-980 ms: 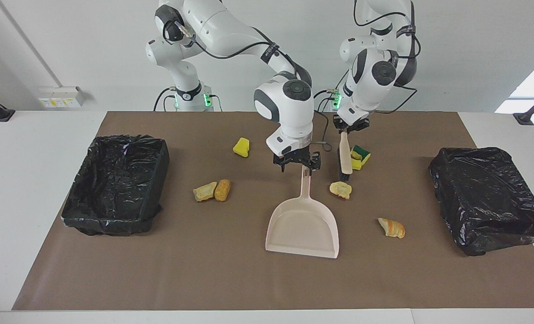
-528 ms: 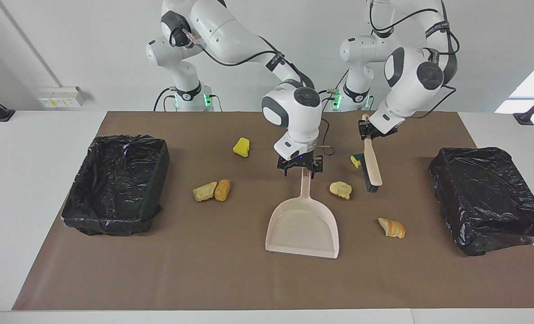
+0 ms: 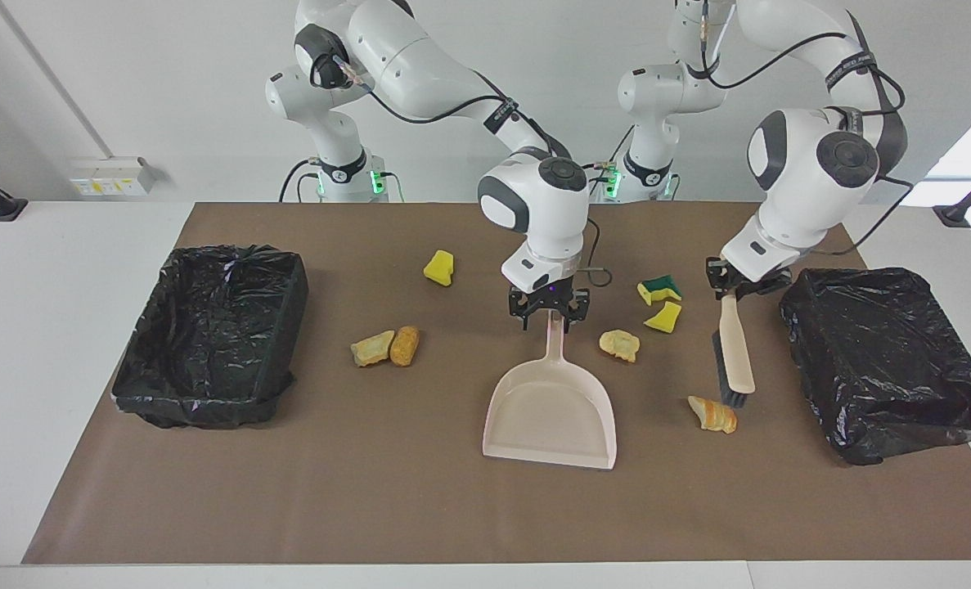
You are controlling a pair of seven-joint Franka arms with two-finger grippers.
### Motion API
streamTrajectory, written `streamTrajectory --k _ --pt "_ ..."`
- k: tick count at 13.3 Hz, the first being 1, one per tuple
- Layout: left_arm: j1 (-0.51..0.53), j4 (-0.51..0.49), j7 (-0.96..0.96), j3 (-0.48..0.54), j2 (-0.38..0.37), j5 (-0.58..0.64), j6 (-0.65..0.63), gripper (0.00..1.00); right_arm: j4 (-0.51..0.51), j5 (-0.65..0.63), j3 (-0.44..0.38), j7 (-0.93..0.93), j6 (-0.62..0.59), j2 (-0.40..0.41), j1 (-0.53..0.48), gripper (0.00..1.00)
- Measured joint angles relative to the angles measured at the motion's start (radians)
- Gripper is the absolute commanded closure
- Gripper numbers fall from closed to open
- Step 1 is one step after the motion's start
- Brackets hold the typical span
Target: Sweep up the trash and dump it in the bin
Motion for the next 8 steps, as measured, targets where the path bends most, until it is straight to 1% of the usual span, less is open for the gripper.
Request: streamTrajectory --k 2,3,4,5,7,8 --pt "-0.001 0.072 0.169 0.024 0.098 0.039 0.095 1.0 0.001 -0.012 0.0 0.0 0.0 0.002 0.004 0.5" --pt "0.0 0.102 0.243 0.048 0.146 0.062 0.133 1.0 0.001 -0.012 0.0 0.0 0.0 0.003 0.005 0.51" --pt "0.001 0.14 0.308 0.066 0.194 0.083 0.154 1.0 0.001 -0.013 0.0 0.0 0.0 0.003 0.005 0.59" --pt "0.002 0.186 0.358 0.075 0.24 0.105 0.161 1.0 0.001 -0.013 0.0 0.0 0.0 0.003 0.005 0.7" --pt "0.002 0.259 0.445 0.082 0.312 0.188 0.161 1.0 0.001 -0.013 0.0 0.0 0.0 0.004 0.005 1.0" --pt "0.003 0.275 0.502 0.087 0.336 0.222 0.161 1.0 0.002 -0.014 0.0 0.0 -0.002 0.004 0.005 1.0"
